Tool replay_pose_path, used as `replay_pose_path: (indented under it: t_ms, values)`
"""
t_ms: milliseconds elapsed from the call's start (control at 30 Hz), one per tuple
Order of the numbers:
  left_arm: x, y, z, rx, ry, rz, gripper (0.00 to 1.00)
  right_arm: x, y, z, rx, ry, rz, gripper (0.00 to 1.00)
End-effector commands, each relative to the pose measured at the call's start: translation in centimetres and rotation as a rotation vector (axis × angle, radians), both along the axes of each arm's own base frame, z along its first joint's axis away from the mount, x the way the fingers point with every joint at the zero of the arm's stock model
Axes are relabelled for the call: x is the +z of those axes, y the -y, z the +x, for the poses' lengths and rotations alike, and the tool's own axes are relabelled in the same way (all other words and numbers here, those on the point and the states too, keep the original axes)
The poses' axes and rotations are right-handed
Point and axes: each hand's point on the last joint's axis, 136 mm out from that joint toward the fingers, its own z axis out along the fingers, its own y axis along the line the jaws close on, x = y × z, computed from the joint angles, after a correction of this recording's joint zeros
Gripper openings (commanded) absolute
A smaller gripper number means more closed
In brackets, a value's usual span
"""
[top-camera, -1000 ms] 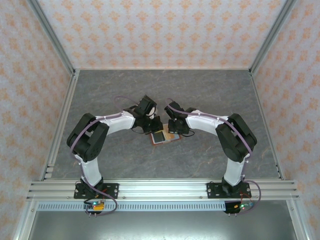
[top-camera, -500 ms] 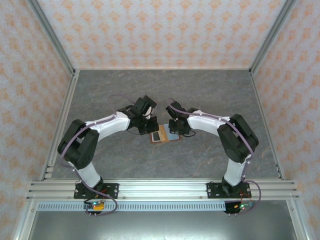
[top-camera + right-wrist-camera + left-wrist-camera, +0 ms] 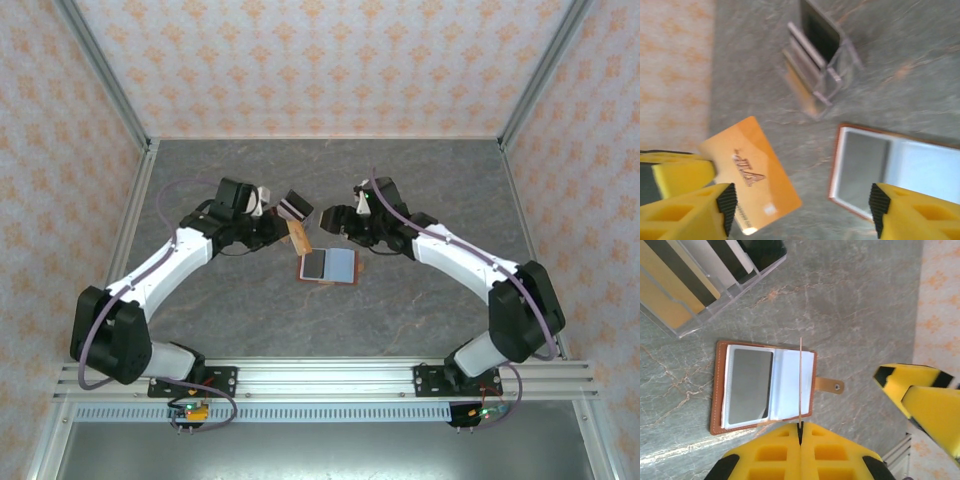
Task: Take the credit cards out of the card holder
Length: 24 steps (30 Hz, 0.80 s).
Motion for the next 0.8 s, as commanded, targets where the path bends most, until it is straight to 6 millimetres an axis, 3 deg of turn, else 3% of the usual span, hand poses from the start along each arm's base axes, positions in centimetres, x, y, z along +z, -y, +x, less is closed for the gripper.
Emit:
replay_pose_path:
  t_ms: [0, 200, 400, 600, 767]
  values:
    - [2.5, 0.4, -0.2, -0.012, 0.022, -0.117, 0.00, 2.4, -2.6, 0.0, 0.064, -0.012, 0.185, 0.80]
    - [5.5, 0.4, 0.7, 0.009, 0.062, -0.261, 0.00, 4.1, -4.1, 0.9, 0.086, -0.030, 0.293, 0.87]
    - [6.6, 0.4, 1.3, 0.020, 0.076, -0.333, 0.00, 5.2, -5.2, 1.5, 0.105, -0.055, 0.390, 0.86]
    - [5.4, 0.0, 1.6, 0.047, 0.047, -0.362, 0.00, 7.4, -5.6, 1.6, 0.125, -0.033, 0.529, 0.67]
    - [5.2, -0.2, 1.7, 0.055, 0.046, -0.370, 0.00, 7.6, -5.5, 1.1, 0.140, -0.045, 0.549, 0.50]
